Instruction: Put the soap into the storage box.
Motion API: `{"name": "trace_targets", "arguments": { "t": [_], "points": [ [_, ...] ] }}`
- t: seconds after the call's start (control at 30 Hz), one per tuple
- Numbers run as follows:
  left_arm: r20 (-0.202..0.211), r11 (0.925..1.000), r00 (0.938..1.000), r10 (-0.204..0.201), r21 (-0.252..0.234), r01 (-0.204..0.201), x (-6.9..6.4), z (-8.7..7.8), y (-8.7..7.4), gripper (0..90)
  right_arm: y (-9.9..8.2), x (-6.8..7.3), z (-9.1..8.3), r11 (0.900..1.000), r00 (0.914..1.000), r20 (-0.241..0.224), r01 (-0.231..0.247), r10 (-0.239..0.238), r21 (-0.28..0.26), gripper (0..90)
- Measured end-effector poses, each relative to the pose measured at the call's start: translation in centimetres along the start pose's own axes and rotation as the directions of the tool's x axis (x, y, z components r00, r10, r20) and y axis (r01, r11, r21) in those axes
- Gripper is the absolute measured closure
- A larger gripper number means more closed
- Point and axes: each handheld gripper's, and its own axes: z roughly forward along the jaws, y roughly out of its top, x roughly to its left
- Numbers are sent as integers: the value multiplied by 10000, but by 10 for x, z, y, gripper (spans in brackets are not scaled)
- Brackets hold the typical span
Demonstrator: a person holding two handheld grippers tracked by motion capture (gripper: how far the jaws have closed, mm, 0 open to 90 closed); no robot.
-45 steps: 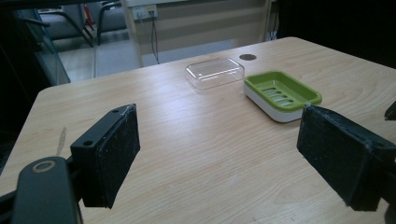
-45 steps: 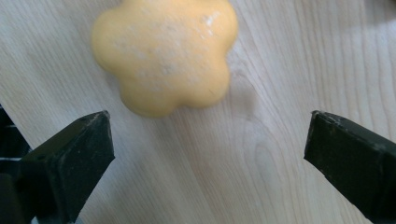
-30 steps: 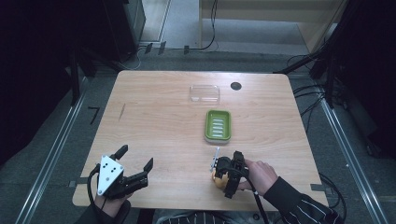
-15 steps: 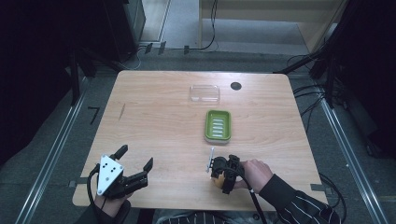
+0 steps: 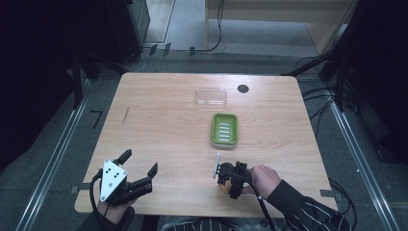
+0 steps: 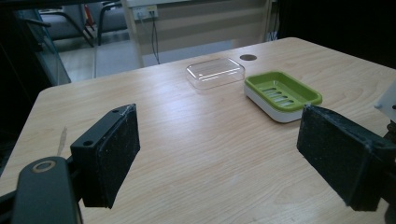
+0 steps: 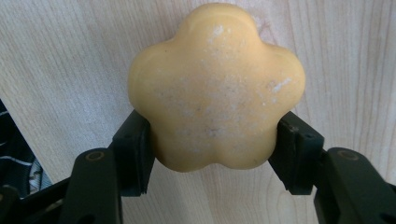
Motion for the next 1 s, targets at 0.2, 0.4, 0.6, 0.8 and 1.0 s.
{"name": "trace_targets", "arguments": {
  "t": [0.2, 0.4, 0.6, 0.8, 1.0],
  "points": [
    [6, 10000, 10000, -7, -2, 7, 0, 0, 0, 137, -2, 1, -2, 9998, 10000, -15, -97, 96, -187, 397],
    [-3, 10000, 10000, -6, -1, 6, 0, 0, 0, 137, -4, 1, -6, 9993, 9996, 71, -284, 285, -249, 398],
    [-9, 10000, 10000, -13, 3, 13, 0, 0, 0, 137, -7, -2, -8, 9975, 9984, 77, -547, 551, -455, 398],
    [-6, 10000, 10000, -22, -10, 22, 0, 0, 0, 137, -12, -8, -11, 9942, 9960, 91, -880, 887, -613, 397],
    [-7, 10000, 10000, -24, -6, 24, 0, 0, 0, 137, -17, -13, -13, 9903, 9927, 163, -1184, 1199, -720, 398]
  ]
}}
